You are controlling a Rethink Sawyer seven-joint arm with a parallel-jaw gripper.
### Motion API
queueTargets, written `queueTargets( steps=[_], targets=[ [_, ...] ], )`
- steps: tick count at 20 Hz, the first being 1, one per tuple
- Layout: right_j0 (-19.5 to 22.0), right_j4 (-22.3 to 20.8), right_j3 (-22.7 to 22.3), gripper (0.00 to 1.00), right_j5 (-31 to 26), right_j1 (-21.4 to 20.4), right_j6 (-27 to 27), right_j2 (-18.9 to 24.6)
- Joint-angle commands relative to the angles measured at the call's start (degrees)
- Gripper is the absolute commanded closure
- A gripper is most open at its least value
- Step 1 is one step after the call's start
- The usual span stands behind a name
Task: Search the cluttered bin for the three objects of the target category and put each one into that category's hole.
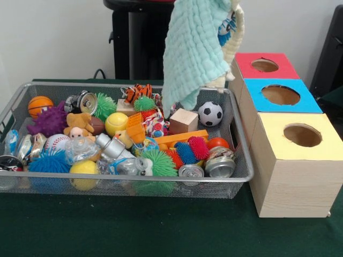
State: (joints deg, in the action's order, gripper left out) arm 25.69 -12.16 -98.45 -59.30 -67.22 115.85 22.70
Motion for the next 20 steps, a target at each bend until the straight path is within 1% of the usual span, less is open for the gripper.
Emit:
queueTargets(
  steps=[1, 12, 16, 20],
  targets=[
    [-0.5, -1.5, -5.3, 1.00, 5.0, 1.2, -0.8, -0.5],
    [-0.8, -1.9, -3.9, 1.00, 3.7, 1.8, -0.8, -0.5],
    [-1.7, -1.8, -3.7, 1.00, 2.9, 1.5, 0.4, -0.7],
    [-2.6, -1.5, -4.2, 1.00, 3.8, 1.8, 1.5, -0.8]
  ],
)
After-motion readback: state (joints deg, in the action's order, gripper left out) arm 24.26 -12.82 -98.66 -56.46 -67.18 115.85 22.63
